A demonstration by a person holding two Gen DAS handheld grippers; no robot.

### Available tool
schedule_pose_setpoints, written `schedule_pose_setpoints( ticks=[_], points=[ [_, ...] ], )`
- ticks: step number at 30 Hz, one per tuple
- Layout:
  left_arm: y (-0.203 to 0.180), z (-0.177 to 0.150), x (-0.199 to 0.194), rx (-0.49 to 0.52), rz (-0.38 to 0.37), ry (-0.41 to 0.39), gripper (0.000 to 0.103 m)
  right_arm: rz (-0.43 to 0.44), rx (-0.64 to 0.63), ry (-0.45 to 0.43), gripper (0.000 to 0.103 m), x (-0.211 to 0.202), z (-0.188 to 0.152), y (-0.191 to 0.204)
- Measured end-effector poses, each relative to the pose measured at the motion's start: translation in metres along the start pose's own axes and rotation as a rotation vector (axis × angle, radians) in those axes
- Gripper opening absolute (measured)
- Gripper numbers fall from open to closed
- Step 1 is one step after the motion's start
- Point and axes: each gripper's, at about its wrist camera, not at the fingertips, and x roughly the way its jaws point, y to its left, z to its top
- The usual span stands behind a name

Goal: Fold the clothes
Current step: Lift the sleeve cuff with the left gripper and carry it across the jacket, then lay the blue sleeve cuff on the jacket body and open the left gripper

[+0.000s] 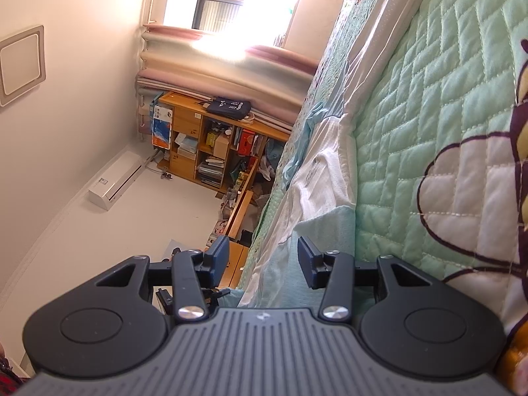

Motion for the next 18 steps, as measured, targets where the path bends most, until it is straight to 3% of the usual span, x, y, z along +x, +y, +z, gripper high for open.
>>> schedule_pose_setpoints(
  ticks=[6, 11, 18],
  points=[
    [-0.021, 0.033, -0.03, -0.056, -0.098, -0.072, 0.0, 0.027, 0.013, -0.003, 0.051, -0.001, 0.001, -0.002],
    [-0.093, 0.037, -0.053, 0.058, -0.144, -0.074, 0.001, 0.046, 0.023, -0.006, 0.053, -0.001, 0.003, -0.003],
    [-0.237, -0.039, -0.053, 0.385, -0.288, -0.032, 0.001, 0.078, 0.041, -0.007, 0.057, -0.004, 0.005, -0.007]
  ],
)
